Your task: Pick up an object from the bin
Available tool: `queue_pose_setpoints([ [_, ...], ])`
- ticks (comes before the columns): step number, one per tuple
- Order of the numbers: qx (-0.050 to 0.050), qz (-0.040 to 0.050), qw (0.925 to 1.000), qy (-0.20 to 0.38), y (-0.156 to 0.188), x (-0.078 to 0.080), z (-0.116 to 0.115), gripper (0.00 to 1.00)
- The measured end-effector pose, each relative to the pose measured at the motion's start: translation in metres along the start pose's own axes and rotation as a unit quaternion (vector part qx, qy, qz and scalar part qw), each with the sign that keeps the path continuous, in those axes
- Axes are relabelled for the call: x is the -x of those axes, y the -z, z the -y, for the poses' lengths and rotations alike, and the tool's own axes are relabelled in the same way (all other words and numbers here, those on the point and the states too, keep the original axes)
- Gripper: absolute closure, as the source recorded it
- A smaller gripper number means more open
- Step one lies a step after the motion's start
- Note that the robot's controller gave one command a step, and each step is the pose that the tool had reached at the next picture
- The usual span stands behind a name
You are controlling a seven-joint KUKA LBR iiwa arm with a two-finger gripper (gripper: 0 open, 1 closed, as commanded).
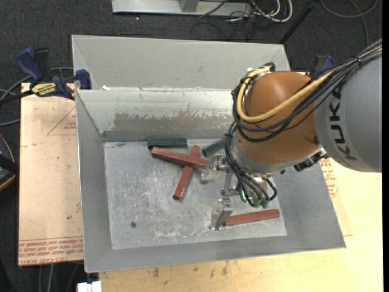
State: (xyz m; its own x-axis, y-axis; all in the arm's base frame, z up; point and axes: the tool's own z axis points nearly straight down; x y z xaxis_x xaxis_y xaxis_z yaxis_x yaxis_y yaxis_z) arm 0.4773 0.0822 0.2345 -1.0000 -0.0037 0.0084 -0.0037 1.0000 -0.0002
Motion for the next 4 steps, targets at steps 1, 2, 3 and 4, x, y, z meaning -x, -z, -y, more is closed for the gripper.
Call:
queue_pose_setpoints([
  [1, 0.001, 0.0041, 1.0000, -0.002, 0.004, 0.002, 0.001, 0.00],
  [2, 0.001, 0.0047, 0.9993, 0.037, -0.016, 0.016, 0.041, 0.00],
  [3, 0.000, 0.0076, 0.9958, 0.091, -0.074, 0.029, 0.060, 0.00],
  [4, 0.001, 0.0003, 0.9815, 0.192, -0.085, 0.018, 0.085, 0.00],
])
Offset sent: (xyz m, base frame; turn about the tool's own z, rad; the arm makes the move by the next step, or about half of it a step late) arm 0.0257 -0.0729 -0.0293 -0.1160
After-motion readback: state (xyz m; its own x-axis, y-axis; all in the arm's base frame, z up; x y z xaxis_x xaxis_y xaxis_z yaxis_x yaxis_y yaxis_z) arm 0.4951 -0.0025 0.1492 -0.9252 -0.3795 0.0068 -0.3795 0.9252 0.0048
